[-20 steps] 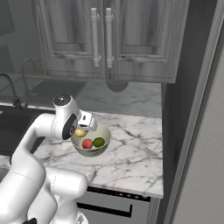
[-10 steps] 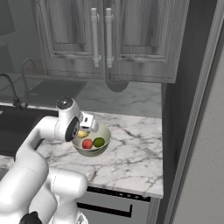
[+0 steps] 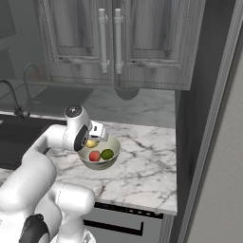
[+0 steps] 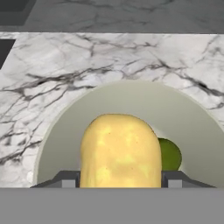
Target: Take the peach, lime, and potato from the freezer and place them in the bowl on the counter.
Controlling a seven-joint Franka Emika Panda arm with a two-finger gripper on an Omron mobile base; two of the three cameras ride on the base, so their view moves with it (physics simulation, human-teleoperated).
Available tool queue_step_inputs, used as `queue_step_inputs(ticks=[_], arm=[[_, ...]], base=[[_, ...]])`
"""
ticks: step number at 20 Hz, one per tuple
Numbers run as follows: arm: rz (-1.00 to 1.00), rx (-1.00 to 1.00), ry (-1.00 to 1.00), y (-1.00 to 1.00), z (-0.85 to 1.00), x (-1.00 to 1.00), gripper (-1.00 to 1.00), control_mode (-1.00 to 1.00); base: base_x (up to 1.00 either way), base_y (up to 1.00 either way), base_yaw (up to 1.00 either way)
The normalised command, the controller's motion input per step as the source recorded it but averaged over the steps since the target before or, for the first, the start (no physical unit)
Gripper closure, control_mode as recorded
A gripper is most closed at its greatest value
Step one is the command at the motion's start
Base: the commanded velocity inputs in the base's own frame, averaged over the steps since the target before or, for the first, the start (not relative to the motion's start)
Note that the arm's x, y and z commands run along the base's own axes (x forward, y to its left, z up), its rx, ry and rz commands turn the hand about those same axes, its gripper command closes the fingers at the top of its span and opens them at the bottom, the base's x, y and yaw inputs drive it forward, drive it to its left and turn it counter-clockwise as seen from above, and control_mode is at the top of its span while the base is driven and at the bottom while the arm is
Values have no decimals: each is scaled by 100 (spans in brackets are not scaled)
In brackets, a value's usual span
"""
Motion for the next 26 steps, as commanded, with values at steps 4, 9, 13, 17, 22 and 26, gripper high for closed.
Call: queue_step_inputs(ticks=[4, 9, 13, 17, 22, 26], arm=[[0, 0, 0, 0, -20, 7, 100, -100], [0, 0, 0, 0, -22, 4, 100, -100], [0, 0, 0, 0, -17, 8, 100, -100], [0, 0, 0, 0, -14, 10, 100, -100], [0, 0, 0, 0, -7, 18, 100, -100], [0, 0, 0, 0, 0, 19, 100, -100]], base=[[0, 0, 0], [0, 0, 0], [0, 0, 0], [0, 0, 0], [0, 0, 0], [0, 0, 0]])
